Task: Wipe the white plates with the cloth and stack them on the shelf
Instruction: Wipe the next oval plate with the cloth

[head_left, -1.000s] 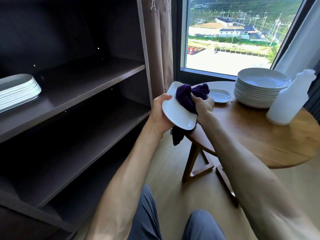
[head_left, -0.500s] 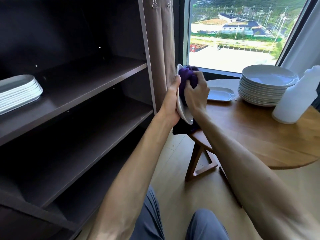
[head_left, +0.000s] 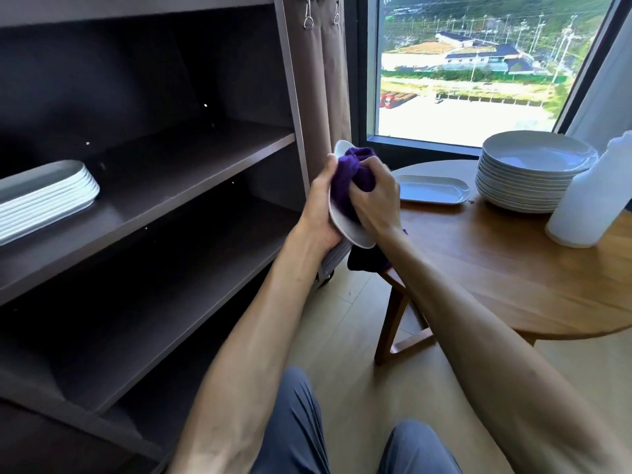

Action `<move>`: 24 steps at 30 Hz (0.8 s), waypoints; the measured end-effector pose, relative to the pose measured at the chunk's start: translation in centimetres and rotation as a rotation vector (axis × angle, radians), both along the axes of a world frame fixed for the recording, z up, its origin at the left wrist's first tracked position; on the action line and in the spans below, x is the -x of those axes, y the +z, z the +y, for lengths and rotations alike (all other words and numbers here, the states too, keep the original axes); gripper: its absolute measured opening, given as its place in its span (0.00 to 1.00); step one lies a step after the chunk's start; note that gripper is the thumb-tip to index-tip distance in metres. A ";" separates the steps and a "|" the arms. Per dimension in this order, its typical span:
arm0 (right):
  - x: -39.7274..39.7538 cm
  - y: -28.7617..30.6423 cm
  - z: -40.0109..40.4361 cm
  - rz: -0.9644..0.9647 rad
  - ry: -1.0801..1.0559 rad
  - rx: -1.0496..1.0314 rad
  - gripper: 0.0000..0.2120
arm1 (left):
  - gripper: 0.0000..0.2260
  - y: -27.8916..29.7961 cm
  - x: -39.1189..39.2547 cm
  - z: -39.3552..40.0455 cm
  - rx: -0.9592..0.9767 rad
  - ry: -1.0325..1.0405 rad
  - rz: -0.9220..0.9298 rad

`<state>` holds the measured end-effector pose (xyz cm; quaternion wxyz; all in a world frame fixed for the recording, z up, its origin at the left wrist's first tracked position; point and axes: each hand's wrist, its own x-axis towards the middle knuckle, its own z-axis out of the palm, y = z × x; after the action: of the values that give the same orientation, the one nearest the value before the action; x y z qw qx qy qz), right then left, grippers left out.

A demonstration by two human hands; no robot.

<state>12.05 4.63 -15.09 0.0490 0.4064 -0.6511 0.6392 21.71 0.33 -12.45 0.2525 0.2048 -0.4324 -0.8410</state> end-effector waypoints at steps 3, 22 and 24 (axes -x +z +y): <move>1.1 1.4 -0.2 -0.082 -0.068 -0.026 0.08 | 0.13 0.2 -0.4 1.5 0.051 -0.037 0.010; 2.1 2.7 1.9 -0.158 -0.170 -0.599 0.14 | 0.13 -0.6 0.6 2.9 0.061 0.188 0.108; 1.9 2.4 2.4 -0.158 -0.020 -0.669 0.11 | 0.14 -0.2 0.9 2.2 0.096 0.272 0.070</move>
<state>10.13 7.04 -12.73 -0.1313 0.3427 -0.8305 0.4191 20.83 2.52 -12.67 0.3884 0.2198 -0.4312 -0.7841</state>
